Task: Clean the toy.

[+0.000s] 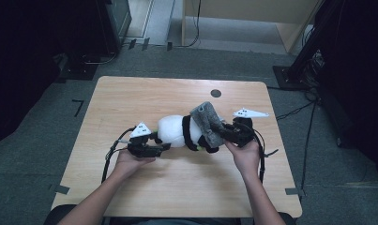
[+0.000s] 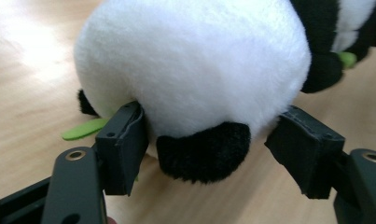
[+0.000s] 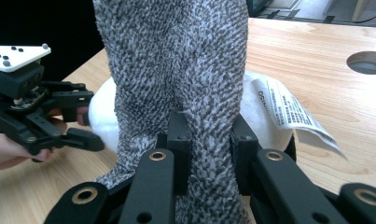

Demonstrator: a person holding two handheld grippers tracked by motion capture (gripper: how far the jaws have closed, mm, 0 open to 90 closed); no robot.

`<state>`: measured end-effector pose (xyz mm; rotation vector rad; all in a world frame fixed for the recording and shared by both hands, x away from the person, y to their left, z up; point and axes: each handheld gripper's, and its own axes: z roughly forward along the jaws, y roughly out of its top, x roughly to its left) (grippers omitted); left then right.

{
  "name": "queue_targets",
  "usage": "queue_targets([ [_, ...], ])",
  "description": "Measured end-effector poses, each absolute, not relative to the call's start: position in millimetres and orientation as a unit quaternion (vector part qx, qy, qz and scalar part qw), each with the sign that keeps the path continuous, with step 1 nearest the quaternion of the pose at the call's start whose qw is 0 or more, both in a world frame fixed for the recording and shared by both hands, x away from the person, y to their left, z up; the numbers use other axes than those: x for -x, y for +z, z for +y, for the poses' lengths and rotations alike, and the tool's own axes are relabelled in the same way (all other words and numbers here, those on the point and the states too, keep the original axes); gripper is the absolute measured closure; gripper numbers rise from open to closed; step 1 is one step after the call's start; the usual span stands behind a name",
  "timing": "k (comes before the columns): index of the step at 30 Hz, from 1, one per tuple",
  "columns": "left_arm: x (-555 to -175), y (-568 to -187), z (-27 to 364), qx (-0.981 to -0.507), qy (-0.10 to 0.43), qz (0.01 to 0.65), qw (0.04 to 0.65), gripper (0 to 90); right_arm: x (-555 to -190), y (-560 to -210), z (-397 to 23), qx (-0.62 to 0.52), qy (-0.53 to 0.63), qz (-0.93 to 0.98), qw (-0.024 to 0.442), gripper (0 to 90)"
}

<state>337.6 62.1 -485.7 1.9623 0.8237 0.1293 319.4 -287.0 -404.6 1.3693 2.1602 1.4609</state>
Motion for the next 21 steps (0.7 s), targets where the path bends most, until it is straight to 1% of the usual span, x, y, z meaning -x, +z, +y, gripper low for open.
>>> queue_targets([
  [4, -338.4, -476.7, 72.1, -0.805, 0.025, 0.324, 0.496, 28.3, -317.5, -405.2, -291.1, -0.466, 0.490, 0.731, 0.096, 76.3],
  [6, -339.1, -471.4, 76.1, -0.806, 0.030, 0.311, 0.503, 27.8, -315.5, -406.3, -293.1, -0.465, 0.487, 0.733, 0.094, 76.2],
  [8, -342.4, -465.3, 79.1, -0.810, 0.051, 0.300, 0.501, 27.8, -313.9, -407.2, -294.8, -0.467, 0.485, 0.734, 0.092, 76.2],
  [10, -350.7, -460.0, 82.6, -0.811, 0.047, 0.292, 0.505, 27.8, -313.1, -408.0, -295.9, -0.467, 0.484, 0.734, 0.091, 76.2],
  [15, -376.0, -452.3, 85.7, -0.816, 0.019, 0.273, 0.509, 30.5, -313.0, -409.5, -297.2, -0.469, 0.485, 0.734, 0.085, 76.1],
  [21, -399.0, -452.1, 82.1, -0.826, -0.002, 0.245, 0.508, 30.6, -313.8, -411.4, -300.2, -0.468, 0.485, 0.735, 0.077, 75.8],
])
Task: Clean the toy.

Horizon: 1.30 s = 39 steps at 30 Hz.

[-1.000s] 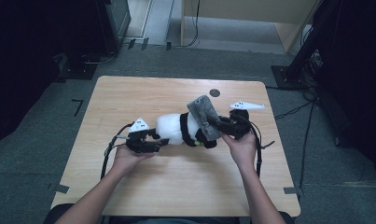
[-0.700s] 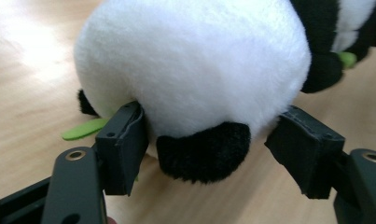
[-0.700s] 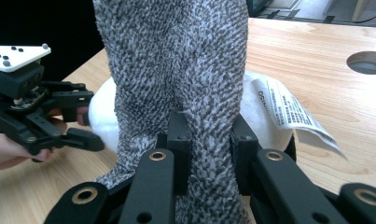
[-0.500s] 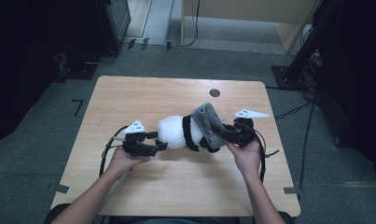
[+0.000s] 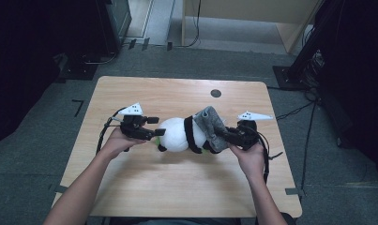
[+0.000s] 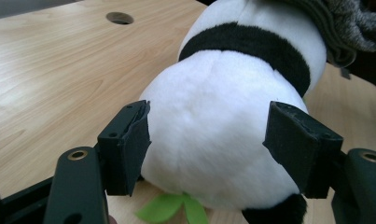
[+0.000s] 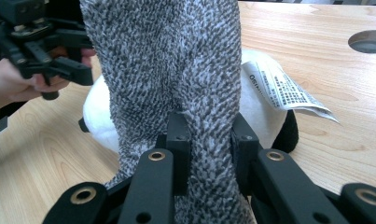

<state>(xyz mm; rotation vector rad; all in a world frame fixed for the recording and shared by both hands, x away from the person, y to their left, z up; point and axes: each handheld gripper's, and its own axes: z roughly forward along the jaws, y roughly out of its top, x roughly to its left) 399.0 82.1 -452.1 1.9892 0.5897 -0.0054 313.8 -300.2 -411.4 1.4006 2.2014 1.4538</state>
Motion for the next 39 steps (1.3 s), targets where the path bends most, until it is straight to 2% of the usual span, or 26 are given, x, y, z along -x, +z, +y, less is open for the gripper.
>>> queue_targets([
  [4, -408.4, -457.5, 75.3, -0.833, -0.014, 0.227, 0.505, 27.6, -314.2, -412.2, -299.5, -0.465, 0.485, 0.737, 0.075, 75.8],
  [8, -412.2, -467.6, 71.6, -0.834, -0.025, 0.224, 0.503, 12.5, -317.7, -416.3, -302.7, -0.461, 0.485, 0.741, 0.058, 75.2],
  [12, -405.7, -475.0, 62.1, -0.839, -0.032, 0.176, 0.513, 8.3, -323.0, -422.3, -307.0, -0.470, 0.473, 0.743, 0.055, 75.1],
  [16, -401.5, -479.9, 50.1, -0.843, -0.036, 0.189, 0.503, 1.0, -327.7, -429.2, -309.5, -0.474, 0.465, 0.745, 0.070, 74.9],
  [29, -394.9, -490.2, 42.7, -0.836, -0.025, 0.216, 0.504, 0.1, -346.2, -442.5, -309.2, -0.484, 0.470, 0.734, 0.080, 74.8],
  [32, -389.7, -486.3, 42.7, -0.839, -0.013, 0.227, 0.494, 10.9, -352.8, -445.0, -308.6, -0.489, 0.472, 0.729, 0.085, 74.9],
  [36, -381.8, -478.9, 42.6, -0.839, -0.003, 0.243, 0.486, 31.4, -357.3, -445.4, -306.9, -0.492, 0.472, 0.725, 0.102, 75.2],
  [39, -381.3, -475.1, 44.2, -0.829, -0.018, 0.265, 0.492, 39.5, -358.1, -444.5, -306.9, -0.494, 0.475, 0.720, 0.111, 75.3],
])
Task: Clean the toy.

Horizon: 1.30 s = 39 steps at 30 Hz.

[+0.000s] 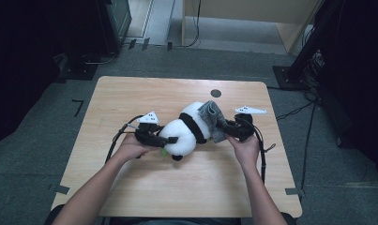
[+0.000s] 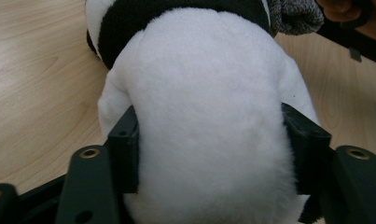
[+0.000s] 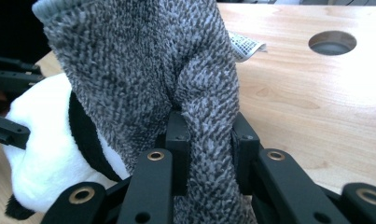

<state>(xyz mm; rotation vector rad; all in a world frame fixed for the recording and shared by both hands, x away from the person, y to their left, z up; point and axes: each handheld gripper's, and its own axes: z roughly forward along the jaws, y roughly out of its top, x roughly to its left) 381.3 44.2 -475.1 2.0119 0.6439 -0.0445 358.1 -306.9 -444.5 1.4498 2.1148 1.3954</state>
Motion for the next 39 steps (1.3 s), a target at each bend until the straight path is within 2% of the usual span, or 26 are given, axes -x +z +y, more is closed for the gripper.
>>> queue_targets([
  [3, -381.0, -471.0, 45.4, -0.820, -0.024, 0.280, 0.499, 44.8, -356.9, -440.5, -311.1, -0.497, 0.491, 0.707, 0.112, 75.7],
  [8, -380.4, -460.7, 48.6, -0.801, -0.014, 0.307, 0.514, 47.1, -349.0, -424.5, -316.7, -0.489, 0.523, 0.686, 0.127, 75.9],
  [15, -373.2, -452.1, 59.9, -0.744, 0.059, 0.396, 0.535, 46.9, -338.9, -406.9, -310.3, -0.463, 0.548, 0.684, 0.132, 76.2],
  [19, -359.8, -460.2, 49.8, -0.760, 0.090, 0.401, 0.503, 45.1, -340.1, -408.6, -292.1, -0.448, 0.539, 0.703, 0.121, 76.3],
  [23, -351.2, -468.3, 42.7, -0.755, 0.092, 0.410, 0.503, 43.5, -345.5, -415.9, -273.2, -0.437, 0.525, 0.722, 0.109, 76.3],
  [29, -340.9, -472.9, 37.4, -0.764, 0.107, 0.399, 0.496, 34.5, -354.5, -432.9, -248.7, -0.430, 0.496, 0.748, 0.094, 76.4],
  [33, -342.2, -474.2, 39.1, -0.774, 0.106, 0.384, 0.493, 19.1, -354.9, -443.0, -244.8, -0.432, 0.483, 0.756, 0.090, 76.6],
  [39, -354.0, -468.9, 46.9, -0.795, 0.080, 0.360, 0.482, 12.6, -355.9, -447.2, -244.3, -0.432, 0.473, 0.763, 0.093, 76.7],
])
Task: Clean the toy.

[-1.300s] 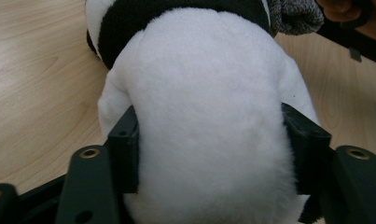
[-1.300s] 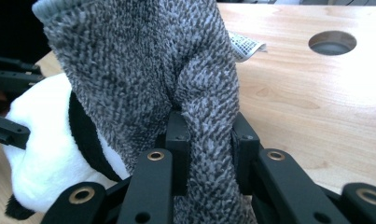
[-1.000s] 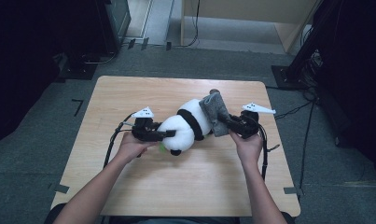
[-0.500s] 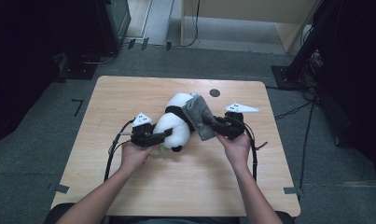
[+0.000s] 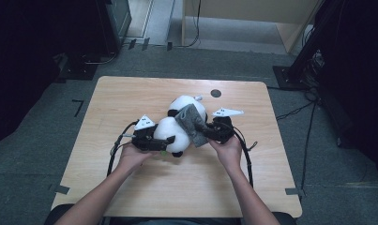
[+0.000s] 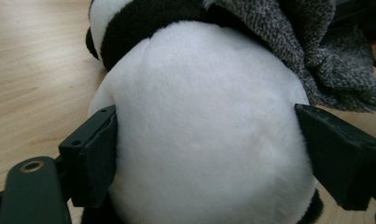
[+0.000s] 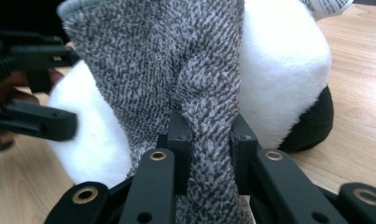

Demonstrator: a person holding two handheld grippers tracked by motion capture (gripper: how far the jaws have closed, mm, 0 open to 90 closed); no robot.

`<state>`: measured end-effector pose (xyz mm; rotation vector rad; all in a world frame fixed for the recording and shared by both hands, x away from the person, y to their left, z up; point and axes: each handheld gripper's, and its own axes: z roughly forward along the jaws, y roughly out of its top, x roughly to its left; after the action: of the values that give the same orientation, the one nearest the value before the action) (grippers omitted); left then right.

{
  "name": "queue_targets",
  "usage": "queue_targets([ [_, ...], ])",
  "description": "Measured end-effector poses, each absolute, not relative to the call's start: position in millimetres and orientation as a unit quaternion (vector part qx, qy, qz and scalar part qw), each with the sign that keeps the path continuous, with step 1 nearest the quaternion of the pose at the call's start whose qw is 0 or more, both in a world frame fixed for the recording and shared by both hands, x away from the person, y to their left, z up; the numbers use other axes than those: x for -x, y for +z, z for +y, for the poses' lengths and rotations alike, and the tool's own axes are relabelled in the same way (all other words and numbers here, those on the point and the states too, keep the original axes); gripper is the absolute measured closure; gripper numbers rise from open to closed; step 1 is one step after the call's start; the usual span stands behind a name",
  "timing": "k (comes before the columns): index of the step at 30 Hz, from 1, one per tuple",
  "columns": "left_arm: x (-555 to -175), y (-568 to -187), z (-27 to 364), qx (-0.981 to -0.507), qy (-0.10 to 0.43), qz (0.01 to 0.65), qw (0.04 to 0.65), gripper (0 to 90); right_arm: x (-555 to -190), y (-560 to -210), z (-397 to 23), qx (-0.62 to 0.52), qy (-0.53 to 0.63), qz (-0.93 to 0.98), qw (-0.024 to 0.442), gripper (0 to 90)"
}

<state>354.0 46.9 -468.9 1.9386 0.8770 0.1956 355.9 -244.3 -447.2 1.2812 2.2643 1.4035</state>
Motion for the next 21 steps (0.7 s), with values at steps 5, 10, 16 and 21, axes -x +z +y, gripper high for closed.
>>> queue_targets([
  [5, -359.8, -461.1, 52.8, -0.814, 0.063, 0.350, 0.460, 12.2, -357.6, -450.8, -240.8, -0.428, 0.462, 0.771, 0.100, 76.9],
  [10, -357.6, -459.4, 51.7, -0.818, 0.068, 0.344, 0.457, 12.2, -358.6, -452.1, -239.2, -0.428, 0.454, 0.774, 0.107, 77.4],
  [16, -359.6, -460.5, 53.8, -0.814, 0.069, 0.339, 0.467, 10.3, -358.8, -452.7, -238.1, -0.429, 0.449, 0.776, 0.112, 77.5],
  [21, -360.2, -459.2, 56.7, -0.813, 0.049, 0.341, 0.470, 10.4, -359.6, -453.2, -238.6, -0.428, 0.446, 0.778, 0.113, 77.5],
])
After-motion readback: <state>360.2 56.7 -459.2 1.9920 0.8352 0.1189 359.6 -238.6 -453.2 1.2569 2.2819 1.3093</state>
